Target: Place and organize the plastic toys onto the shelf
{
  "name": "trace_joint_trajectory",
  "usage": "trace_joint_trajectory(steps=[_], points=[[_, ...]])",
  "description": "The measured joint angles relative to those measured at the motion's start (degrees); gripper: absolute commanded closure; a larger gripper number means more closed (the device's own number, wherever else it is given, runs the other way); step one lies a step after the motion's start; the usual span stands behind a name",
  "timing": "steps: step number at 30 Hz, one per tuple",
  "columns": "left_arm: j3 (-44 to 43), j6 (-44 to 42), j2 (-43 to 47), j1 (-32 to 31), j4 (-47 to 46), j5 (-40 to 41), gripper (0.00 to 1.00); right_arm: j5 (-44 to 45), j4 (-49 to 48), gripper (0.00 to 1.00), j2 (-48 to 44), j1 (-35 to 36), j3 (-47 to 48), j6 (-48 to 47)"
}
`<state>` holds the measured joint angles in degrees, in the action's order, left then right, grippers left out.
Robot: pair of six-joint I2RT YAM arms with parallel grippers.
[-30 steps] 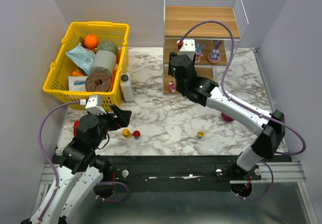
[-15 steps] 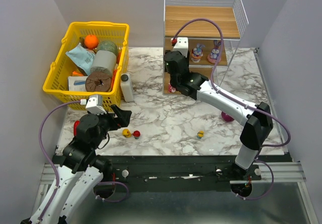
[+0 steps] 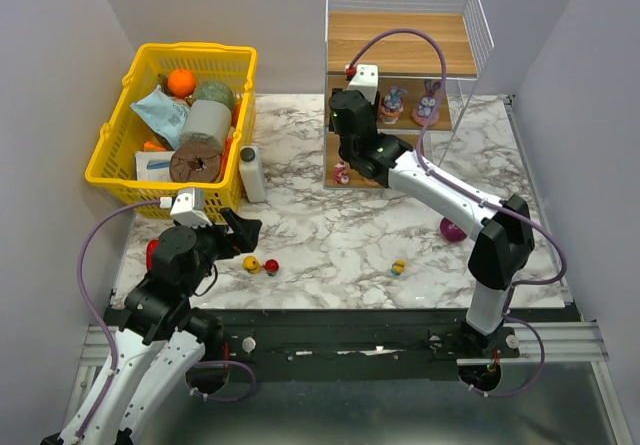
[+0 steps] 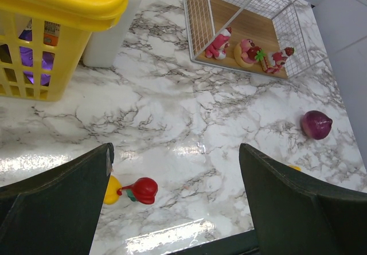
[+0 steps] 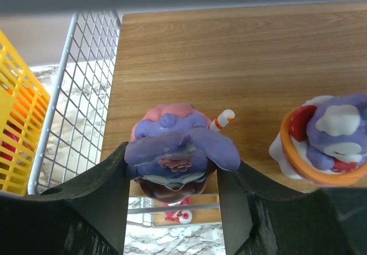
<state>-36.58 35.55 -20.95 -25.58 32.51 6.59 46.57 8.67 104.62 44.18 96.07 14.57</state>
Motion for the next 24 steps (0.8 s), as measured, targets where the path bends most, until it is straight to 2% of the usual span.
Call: trace_joint_trajectory(steps=[8,15,24], points=[[0.0,-0.2,0.0,0.0,0.0,0.0,0.01,-0.2,-0.4,0.50,1.6,-0.2,2.0,0.0],[0.0,-0.2,0.0,0.0,0.0,0.0,0.01,-0.1,-0.7,0.48,1.7,-0.3,1.9,0.0],[0.0,-0.2,0.0,0.0,0.0,0.0,0.01,0.4,-8.9,0.47,0.2,-0.2,-4.0,-1.6]])
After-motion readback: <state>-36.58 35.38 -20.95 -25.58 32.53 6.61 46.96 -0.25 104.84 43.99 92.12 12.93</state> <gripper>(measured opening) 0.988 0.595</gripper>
